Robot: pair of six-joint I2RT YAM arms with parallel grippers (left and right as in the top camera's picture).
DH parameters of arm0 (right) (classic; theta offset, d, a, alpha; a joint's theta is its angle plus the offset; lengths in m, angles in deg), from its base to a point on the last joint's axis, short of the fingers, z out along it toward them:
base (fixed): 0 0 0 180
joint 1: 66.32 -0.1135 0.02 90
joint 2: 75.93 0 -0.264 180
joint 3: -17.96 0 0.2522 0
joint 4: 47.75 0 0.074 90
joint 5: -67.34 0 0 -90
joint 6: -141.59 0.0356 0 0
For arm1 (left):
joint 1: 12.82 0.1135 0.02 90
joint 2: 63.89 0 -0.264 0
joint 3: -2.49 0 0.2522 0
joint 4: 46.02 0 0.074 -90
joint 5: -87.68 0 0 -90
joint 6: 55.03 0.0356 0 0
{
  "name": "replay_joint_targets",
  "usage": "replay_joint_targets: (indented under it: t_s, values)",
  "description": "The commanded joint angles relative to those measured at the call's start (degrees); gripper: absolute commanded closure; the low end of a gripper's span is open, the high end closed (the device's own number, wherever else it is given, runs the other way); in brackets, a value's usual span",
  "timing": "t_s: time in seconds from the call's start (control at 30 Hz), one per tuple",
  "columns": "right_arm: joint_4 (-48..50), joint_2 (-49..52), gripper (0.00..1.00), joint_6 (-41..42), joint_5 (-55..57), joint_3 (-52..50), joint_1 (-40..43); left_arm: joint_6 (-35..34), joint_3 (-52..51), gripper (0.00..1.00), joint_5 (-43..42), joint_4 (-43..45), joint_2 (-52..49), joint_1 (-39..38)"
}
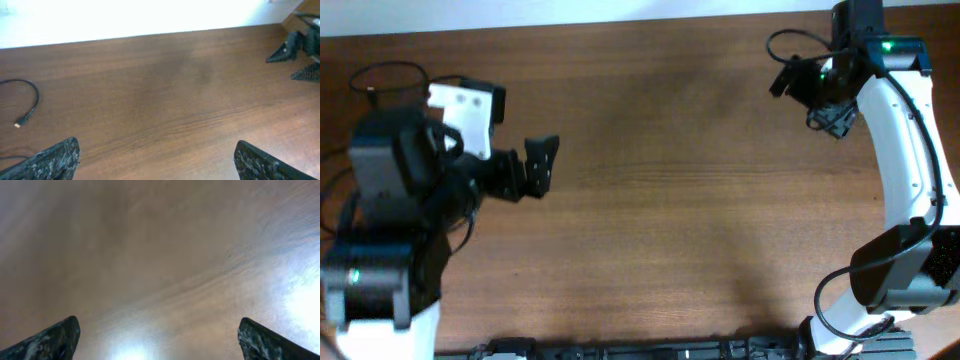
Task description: Untangle cables
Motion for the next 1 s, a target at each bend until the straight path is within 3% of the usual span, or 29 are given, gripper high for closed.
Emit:
replay_joint_targets:
  t_s: [0.0,0.23,0.53,0.67,0.97]
  values:
    - [-2.21,-0.48,0.02,-4.59,-3.91,0.09,0.02,4.09,0.35,0.01,-1.33,-3.5,2.84,-0.28]
    - [-4.9,-14.19,0.02,-9.57,-4.39,0.09,-1.46,4.26,0.35,0.01,-1.27,-5.4,3.17,-0.28]
    - [-8.66,-36.41,0.02,-9.97,7.1,0.09,-25.09,4.26,0.35,0.01,-1.27,-5.44,2.64,-0.28]
    - [-11.67,-41.05,0.02,-9.94,8.31,0.09,-31.65,4.26,0.35,0.01,-1.27,-5.44,2.64,-0.28]
    - [-20.63,-39.82,0.02,-9.97,8.13,0.09,-31.78,4.26,0.35,0.01,-1.27,-5.44,2.64,-0.28]
